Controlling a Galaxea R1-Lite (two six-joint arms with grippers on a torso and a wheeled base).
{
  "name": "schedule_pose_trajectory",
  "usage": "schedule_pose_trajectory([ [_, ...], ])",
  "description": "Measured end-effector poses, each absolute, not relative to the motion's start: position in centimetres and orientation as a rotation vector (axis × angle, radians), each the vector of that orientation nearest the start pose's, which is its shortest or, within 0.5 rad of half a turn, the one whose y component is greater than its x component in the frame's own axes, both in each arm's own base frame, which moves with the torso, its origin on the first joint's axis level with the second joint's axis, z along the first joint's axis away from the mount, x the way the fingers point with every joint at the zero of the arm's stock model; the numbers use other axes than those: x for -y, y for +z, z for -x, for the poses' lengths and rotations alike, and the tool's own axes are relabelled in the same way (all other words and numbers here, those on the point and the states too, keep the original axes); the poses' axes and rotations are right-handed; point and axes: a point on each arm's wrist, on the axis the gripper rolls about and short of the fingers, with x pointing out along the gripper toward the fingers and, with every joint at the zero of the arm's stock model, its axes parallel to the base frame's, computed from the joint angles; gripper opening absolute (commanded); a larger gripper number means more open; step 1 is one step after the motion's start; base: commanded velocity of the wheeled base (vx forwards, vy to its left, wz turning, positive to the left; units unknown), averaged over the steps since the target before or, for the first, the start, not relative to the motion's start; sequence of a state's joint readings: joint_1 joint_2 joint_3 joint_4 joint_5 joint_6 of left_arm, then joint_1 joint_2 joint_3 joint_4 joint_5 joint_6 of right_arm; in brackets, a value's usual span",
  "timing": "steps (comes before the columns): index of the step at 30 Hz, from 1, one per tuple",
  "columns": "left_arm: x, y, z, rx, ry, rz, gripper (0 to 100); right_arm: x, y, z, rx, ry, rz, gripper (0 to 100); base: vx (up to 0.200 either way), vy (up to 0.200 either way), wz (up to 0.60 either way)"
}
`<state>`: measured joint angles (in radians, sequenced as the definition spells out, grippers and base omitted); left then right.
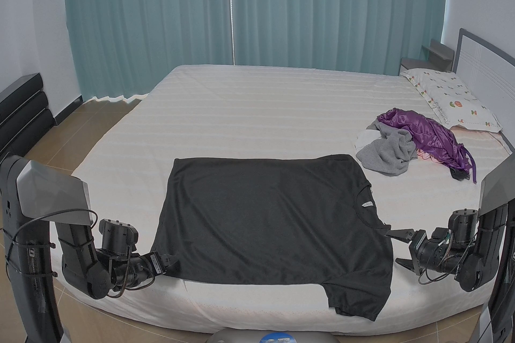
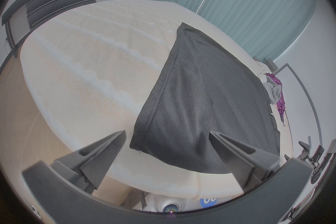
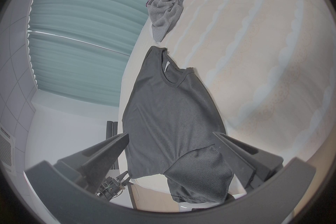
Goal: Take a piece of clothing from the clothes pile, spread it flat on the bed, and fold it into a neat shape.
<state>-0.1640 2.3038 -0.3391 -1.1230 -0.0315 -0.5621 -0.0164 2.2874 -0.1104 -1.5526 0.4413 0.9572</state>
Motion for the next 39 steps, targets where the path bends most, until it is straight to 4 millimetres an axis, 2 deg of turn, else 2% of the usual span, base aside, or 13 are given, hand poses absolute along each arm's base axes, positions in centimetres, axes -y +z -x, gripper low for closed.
schedule_pose_trajectory([
  [7,5.0,-4.5,-26.9,-0.868,0.048,0.460,100,-0.6,-1.9,-24.1,-0.770,0.087,-1.054,100,0.000,0.000,0.00],
  [8,5.1,-4.5,-26.9,-0.868,0.048,0.458,0,-0.6,-1.9,-24.1,-0.770,0.088,-1.054,100,0.000,0.000,0.00],
  [29,4.8,-4.3,-26.2,-0.870,0.082,0.457,0,-0.8,-2.0,-24.2,-0.769,0.091,-1.036,100,0.000,0.000,0.00],
  [35,4.9,-4.2,-26.3,-0.868,0.086,0.485,0,-2.4,-2.0,-23.8,-0.786,0.104,-0.973,100,0.000,0.000,0.00],
  [39,4.9,-4.2,-26.4,-0.867,0.092,0.528,0,-3.2,-2.2,-23.5,-0.785,0.096,-0.871,100,0.000,0.000,0.00],
])
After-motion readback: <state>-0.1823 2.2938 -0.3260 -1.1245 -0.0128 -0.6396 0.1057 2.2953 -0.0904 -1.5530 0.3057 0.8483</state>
